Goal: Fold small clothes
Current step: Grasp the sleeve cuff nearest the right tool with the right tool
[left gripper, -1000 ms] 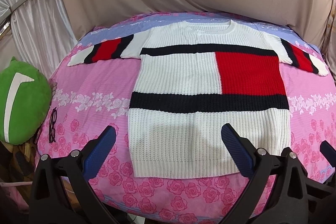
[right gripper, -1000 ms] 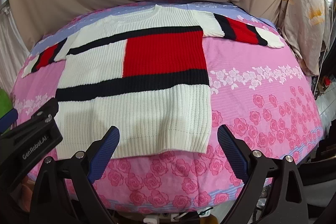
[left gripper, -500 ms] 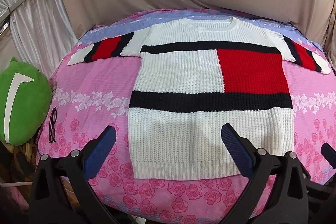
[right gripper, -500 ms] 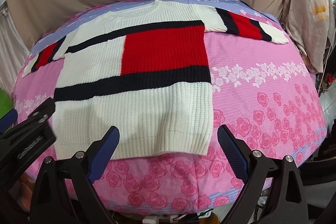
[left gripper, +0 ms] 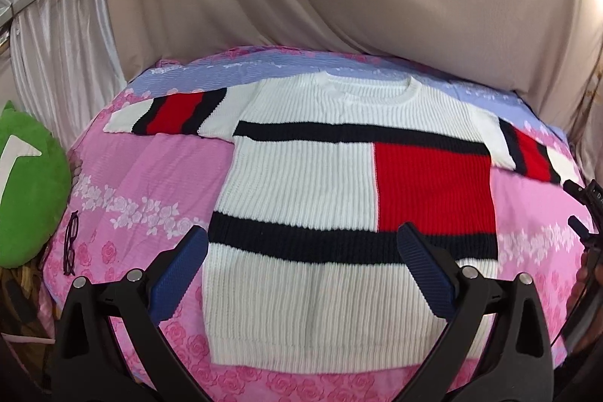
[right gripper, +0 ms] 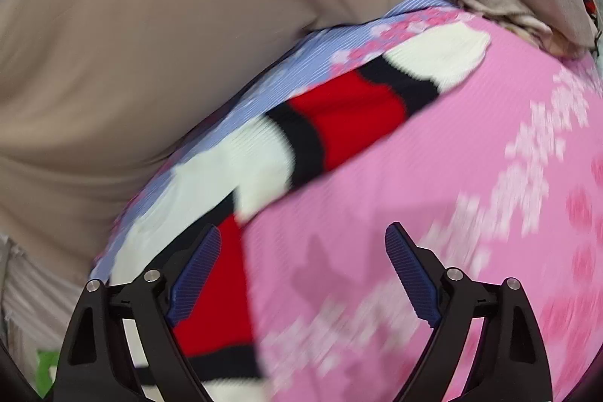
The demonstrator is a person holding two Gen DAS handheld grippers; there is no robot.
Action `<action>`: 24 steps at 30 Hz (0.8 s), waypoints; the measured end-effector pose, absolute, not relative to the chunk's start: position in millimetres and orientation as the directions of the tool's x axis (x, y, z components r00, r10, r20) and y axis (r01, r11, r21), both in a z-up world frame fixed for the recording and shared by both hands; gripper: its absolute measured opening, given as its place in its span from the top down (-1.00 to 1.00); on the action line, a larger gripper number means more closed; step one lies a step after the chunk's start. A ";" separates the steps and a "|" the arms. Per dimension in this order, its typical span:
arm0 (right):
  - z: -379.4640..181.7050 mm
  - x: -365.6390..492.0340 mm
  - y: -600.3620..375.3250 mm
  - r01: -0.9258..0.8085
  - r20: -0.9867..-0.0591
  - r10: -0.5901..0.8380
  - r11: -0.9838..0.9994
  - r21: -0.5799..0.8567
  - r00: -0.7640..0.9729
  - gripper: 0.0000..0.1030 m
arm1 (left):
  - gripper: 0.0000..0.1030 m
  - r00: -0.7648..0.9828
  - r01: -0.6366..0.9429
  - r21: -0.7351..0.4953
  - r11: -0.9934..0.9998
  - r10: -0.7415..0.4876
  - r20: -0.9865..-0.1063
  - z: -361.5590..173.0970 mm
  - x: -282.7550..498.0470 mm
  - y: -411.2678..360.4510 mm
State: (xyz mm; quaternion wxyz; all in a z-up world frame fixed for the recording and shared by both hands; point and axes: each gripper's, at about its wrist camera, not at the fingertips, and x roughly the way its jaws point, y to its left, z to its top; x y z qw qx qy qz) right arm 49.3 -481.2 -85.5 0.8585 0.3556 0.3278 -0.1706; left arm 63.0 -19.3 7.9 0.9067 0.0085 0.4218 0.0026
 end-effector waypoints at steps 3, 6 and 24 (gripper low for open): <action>-104.0 78.6 -536.4 0.560 -0.684 -0.117 0.681 0.473 0.720 -0.42 | -0.91 0.641 -0.043 0.010 0.999 0.035 -0.767 6.2 78.0 -19.3; -123.7 95.5 -584.3 0.610 -0.683 -0.156 0.618 0.496 0.714 -0.38 | -0.91 0.640 -0.076 0.031 0.997 0.073 -0.765 2.5 88.7 -21.5; -2.8 192.9 -470.8 0.118 -0.394 0.080 0.884 0.453 0.916 0.91 | -0.91 0.616 -0.134 0.101 0.986 0.163 -0.771 -17.1 123.6 -33.1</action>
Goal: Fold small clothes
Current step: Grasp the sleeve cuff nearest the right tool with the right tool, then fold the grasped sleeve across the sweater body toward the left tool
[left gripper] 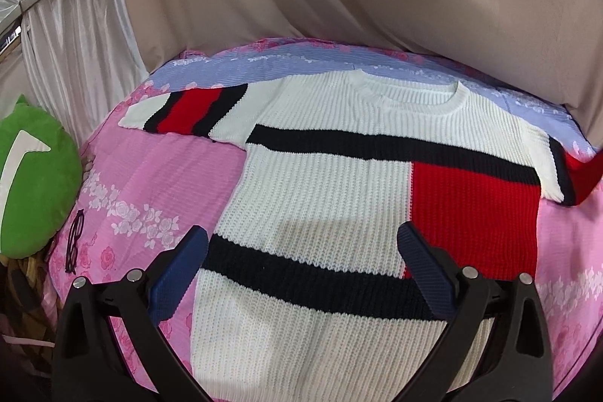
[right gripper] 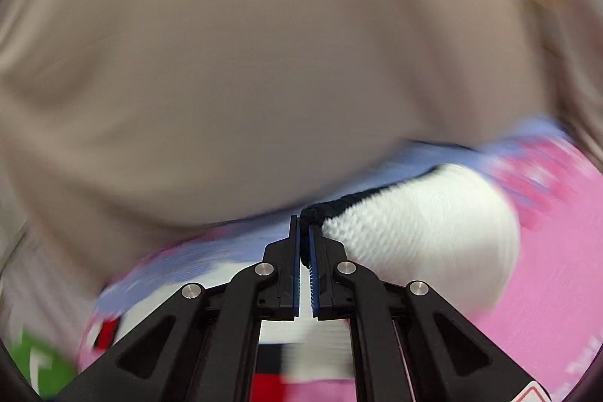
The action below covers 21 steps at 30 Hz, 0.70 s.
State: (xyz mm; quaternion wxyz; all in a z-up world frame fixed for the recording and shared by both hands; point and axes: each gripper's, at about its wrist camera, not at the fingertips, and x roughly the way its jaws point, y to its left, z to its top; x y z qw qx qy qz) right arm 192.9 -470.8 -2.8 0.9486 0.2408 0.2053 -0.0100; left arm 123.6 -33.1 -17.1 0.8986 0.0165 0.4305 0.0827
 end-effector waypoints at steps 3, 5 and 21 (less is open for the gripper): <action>17.5 227.6 -352.7 -0.187 -0.399 0.352 0.899 0.396 0.847 0.86 | -0.91 0.620 -0.152 0.077 0.985 0.156 -0.769 -14.3 132.2 -26.8; -1.2 242.8 -282.1 -0.280 -0.476 0.421 0.898 0.340 0.772 0.82 | -0.91 0.623 -0.159 0.052 0.986 0.141 -0.769 -12.2 136.4 -21.1; -105.5 201.4 -292.2 0.081 -0.710 0.254 0.912 0.402 0.657 0.47 | -0.91 0.542 0.029 -0.131 0.991 -0.126 -0.831 -71.4 244.5 -53.9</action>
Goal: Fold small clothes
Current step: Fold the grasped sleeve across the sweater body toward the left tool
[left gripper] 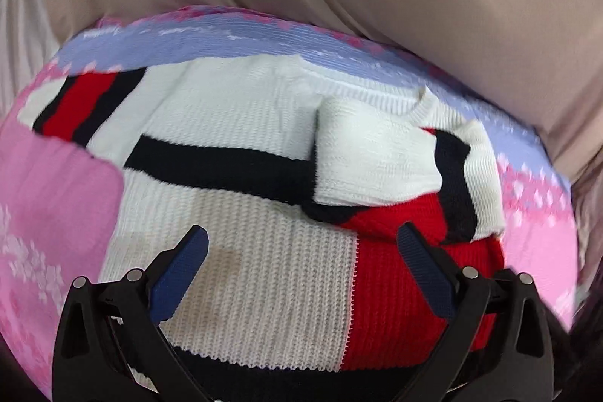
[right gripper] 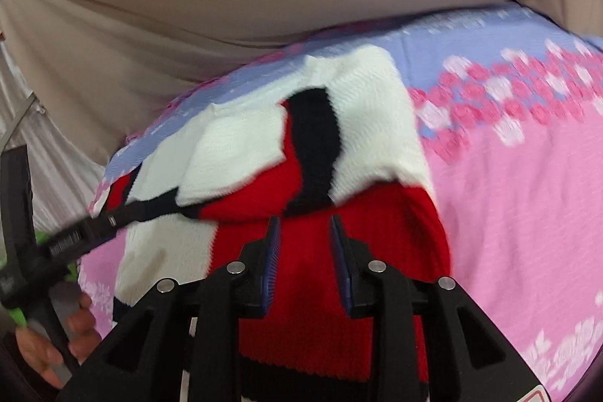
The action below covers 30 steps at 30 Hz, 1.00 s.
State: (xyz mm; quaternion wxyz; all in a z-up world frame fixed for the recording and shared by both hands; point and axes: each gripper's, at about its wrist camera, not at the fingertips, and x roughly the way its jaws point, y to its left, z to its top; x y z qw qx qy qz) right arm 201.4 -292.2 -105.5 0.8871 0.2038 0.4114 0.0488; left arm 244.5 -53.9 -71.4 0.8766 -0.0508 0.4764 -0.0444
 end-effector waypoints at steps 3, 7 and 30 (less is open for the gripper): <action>-115.4 242.5 -278.0 0.045 -0.723 0.288 0.914 0.403 0.628 0.46 | -0.91 0.571 0.029 -0.074 0.997 -0.077 -0.818 -69.6 228.5 -59.4; -136.5 292.4 -247.4 0.034 -0.751 0.295 0.921 0.388 0.590 0.45 | -0.91 0.573 0.001 -0.009 1.000 -0.008 -0.820 -69.7 210.9 -40.5; -144.7 234.3 -294.7 0.280 -0.788 0.175 0.871 0.404 0.590 0.14 | -0.90 0.539 -0.037 -0.196 0.980 -0.146 -0.829 -111.9 294.5 -14.1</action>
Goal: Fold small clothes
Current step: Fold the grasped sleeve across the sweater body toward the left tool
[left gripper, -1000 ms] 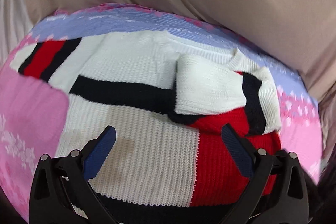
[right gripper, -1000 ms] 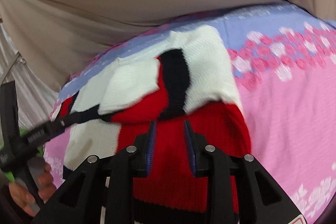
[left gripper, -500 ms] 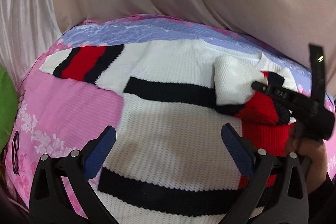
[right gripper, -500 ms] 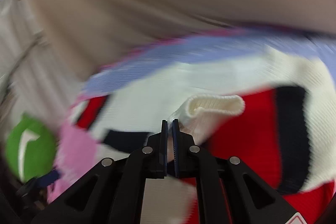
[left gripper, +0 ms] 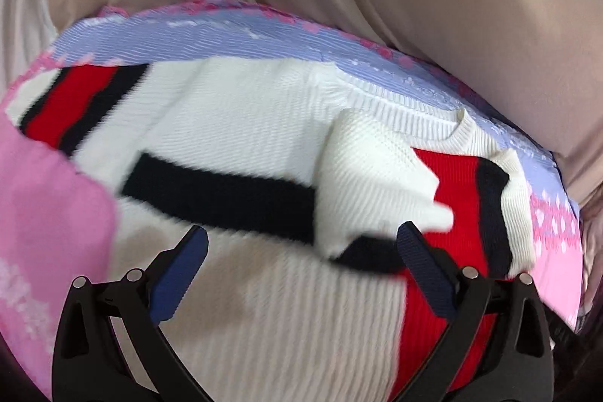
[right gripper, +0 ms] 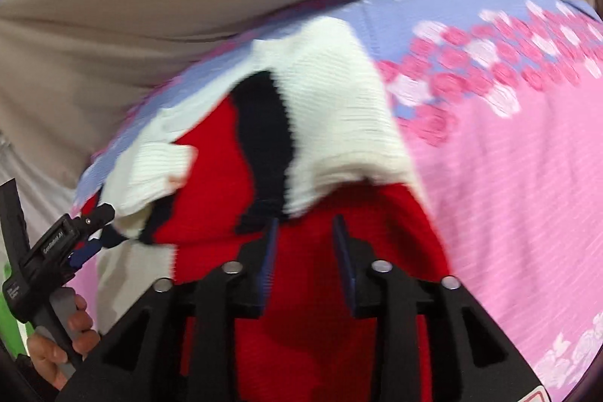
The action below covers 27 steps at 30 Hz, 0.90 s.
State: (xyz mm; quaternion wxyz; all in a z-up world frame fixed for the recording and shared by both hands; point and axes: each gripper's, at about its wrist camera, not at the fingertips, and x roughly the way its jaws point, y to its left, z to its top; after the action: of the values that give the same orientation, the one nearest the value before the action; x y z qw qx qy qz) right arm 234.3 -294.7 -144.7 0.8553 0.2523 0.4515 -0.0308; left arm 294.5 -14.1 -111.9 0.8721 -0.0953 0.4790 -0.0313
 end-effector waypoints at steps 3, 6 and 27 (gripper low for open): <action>-152.3 244.1 -301.3 0.302 -0.761 0.194 0.835 0.459 0.619 0.06 | -0.83 0.521 -0.006 -0.155 0.988 -0.129 -0.843 -124.7 309.2 -36.2; -158.1 245.5 -320.4 0.322 -0.714 0.233 0.771 0.549 0.660 0.82 | -0.25 0.499 0.022 -0.123 0.992 -0.118 -0.859 -134.9 319.6 -46.8; -124.0 166.2 -280.3 0.297 -0.762 0.040 0.907 0.299 0.646 0.57 | -0.68 0.535 0.102 0.038 0.994 -0.022 -0.844 -120.6 298.6 -92.6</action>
State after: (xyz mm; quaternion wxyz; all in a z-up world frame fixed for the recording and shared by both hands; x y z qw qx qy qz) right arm 166.2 -280.3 -124.0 0.8841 0.2032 0.4145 -0.0727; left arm 298.6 -92.6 -120.6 0.8751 0.0414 0.4808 -0.0354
